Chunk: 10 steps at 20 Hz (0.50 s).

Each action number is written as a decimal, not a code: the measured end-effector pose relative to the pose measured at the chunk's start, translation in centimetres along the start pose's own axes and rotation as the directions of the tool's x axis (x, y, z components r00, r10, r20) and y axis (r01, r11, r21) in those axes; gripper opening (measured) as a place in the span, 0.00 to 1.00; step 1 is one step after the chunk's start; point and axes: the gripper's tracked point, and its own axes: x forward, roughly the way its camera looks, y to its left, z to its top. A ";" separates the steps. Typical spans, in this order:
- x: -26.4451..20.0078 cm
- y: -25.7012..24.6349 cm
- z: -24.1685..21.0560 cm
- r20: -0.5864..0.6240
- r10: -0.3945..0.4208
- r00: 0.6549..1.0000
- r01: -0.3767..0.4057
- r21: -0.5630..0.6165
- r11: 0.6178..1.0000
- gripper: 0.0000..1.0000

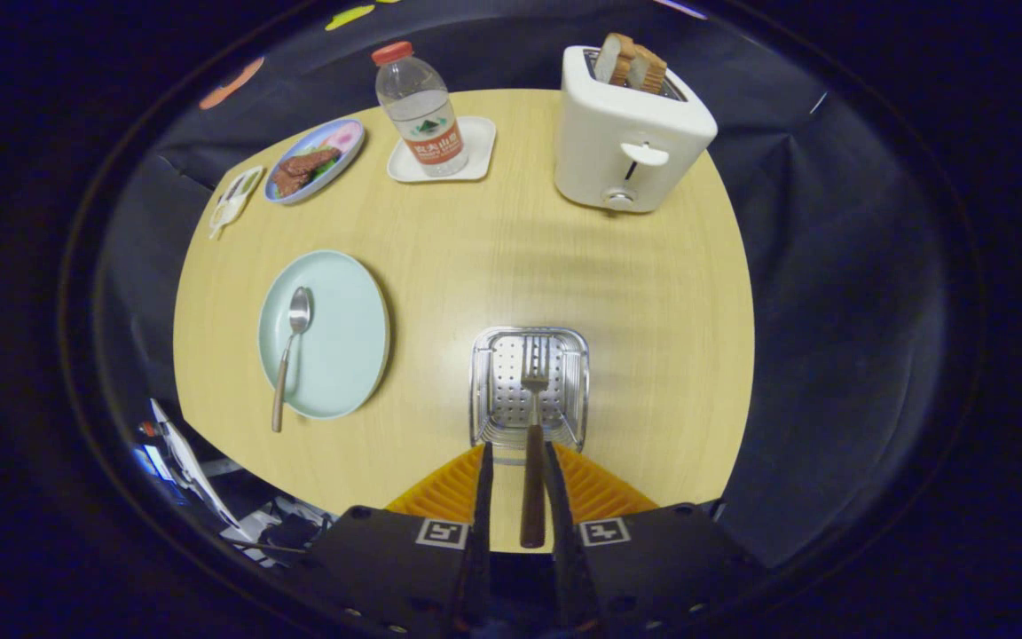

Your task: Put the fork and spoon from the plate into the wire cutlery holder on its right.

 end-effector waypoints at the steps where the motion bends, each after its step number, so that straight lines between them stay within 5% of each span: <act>1: -0.1 0.9 0.1 0.016 0.018 1.000 -0.018 0.018 1.000 0.38; 3: 0.0 2.4 0.3 0.039 0.033 0.999 -0.034 0.038 0.999 0.78; 6: -0.3 4.7 0.3 0.052 0.033 0.998 -0.035 0.031 0.999 1.00; 10: -0.6 8.2 0.2 0.066 0.026 0.997 -0.026 0.007 1.000 0.97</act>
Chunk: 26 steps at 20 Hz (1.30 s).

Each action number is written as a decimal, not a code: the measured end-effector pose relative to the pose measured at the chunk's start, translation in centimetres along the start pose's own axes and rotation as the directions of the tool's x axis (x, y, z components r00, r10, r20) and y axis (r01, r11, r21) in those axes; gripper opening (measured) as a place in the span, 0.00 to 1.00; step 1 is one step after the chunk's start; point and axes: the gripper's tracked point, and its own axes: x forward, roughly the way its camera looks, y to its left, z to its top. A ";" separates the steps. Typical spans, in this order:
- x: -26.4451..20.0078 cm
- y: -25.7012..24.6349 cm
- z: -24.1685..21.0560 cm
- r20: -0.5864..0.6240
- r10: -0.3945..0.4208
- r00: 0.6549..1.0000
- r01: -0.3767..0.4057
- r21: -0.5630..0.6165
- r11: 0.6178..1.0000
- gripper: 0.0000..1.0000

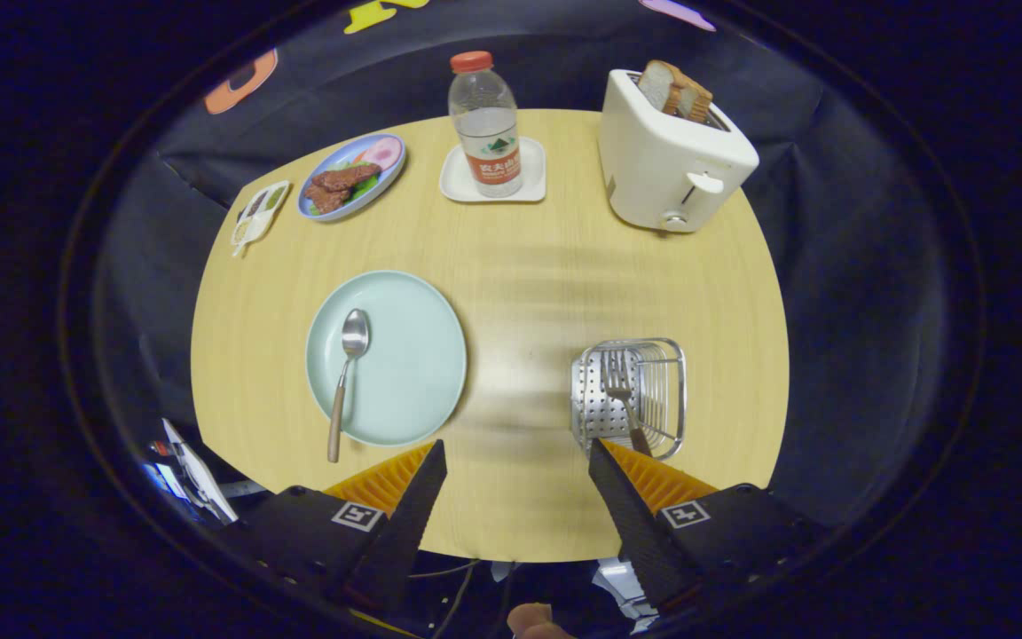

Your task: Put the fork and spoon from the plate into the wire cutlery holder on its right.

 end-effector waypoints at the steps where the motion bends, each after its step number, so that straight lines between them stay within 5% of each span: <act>1: -0.1 1.1 0.0 0.008 0.002 1.000 -0.002 -0.012 1.000 0.97; 12: 4.2 14.2 -1.2 0.003 0.083 0.997 -0.083 0.006 0.997 0.95; 26: 11.4 19.9 -1.8 0.028 0.059 0.998 -0.064 0.185 0.981 0.54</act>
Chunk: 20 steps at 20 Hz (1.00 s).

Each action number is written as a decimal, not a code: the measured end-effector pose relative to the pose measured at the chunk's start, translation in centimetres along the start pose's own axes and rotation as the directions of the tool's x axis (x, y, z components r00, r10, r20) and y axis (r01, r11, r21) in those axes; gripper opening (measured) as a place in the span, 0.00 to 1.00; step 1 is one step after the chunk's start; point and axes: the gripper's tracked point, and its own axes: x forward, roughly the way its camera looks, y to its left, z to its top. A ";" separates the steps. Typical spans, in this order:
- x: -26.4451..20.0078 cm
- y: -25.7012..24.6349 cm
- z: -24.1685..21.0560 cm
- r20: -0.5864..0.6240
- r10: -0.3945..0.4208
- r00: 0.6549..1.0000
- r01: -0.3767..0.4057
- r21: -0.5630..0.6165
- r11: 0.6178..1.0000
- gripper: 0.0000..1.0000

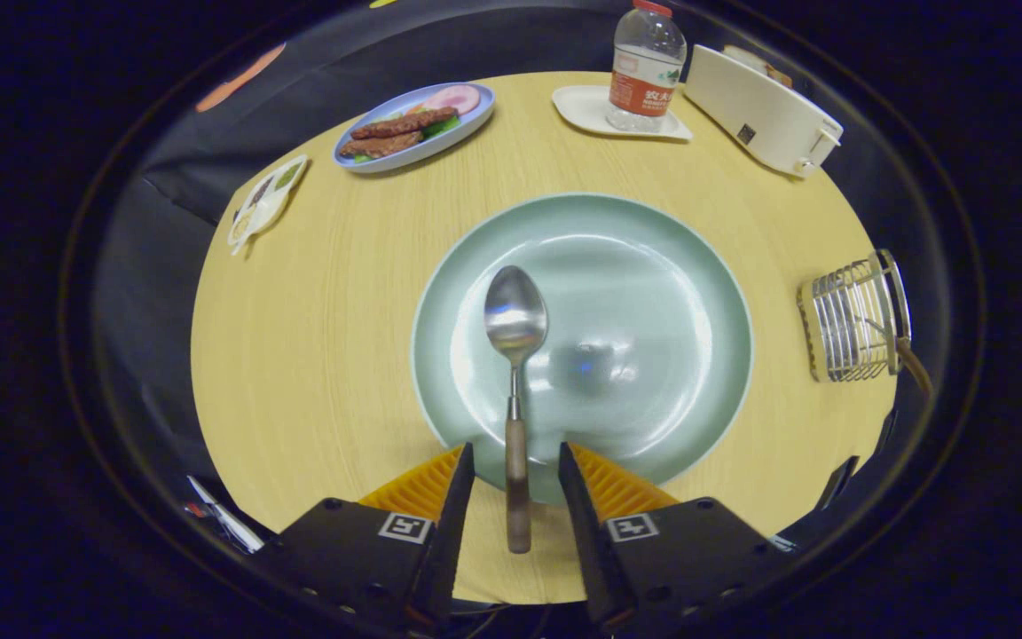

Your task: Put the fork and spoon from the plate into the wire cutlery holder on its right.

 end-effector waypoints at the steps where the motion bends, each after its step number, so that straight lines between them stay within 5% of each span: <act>1: -0.3 0.0 -0.2 0.004 -0.013 1.000 0.013 0.006 1.000 0.50; 2: -0.3 -0.3 -0.4 0.002 -0.035 0.999 0.035 0.004 0.999 0.43; 11: 0.2 -1.7 0.1 -0.005 -0.047 0.999 0.047 0.051 0.998 0.44; 20: 0.9 -1.9 -0.4 -0.034 -0.032 0.999 0.033 0.031 0.999 0.01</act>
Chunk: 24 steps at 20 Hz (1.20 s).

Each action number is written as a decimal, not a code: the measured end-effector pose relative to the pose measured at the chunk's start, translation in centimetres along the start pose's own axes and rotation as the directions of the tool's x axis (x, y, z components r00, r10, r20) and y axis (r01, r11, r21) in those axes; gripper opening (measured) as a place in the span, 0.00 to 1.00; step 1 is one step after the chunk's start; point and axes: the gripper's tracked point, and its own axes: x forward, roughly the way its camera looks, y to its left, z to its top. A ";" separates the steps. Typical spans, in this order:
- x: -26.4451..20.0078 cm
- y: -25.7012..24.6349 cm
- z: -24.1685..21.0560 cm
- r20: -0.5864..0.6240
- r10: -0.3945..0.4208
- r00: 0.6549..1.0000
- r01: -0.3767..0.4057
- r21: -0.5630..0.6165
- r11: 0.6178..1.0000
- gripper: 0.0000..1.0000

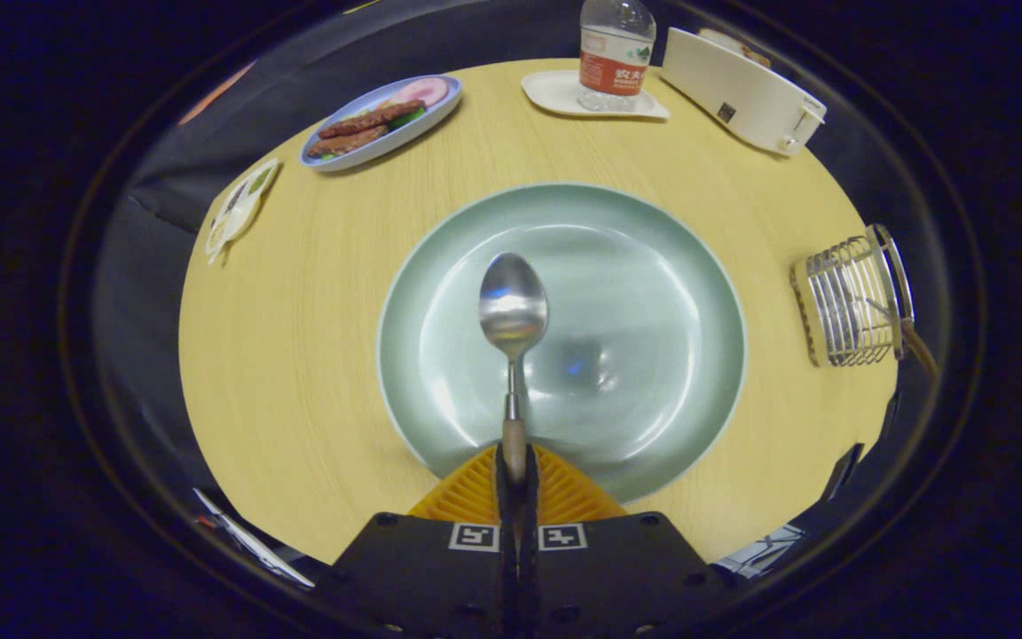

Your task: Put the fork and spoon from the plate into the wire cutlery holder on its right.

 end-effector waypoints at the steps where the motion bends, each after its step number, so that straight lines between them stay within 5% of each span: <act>1: -0.3 0.2 0.1 0.007 0.020 1.000 -0.020 0.001 1.000 0.01; 15: -10.9 -8.3 1.4 -0.005 0.088 0.996 -0.088 -0.149 0.985 0.01; 24: -15.5 -17.8 2.1 -0.017 0.112 0.994 -0.113 -0.132 0.985 0.01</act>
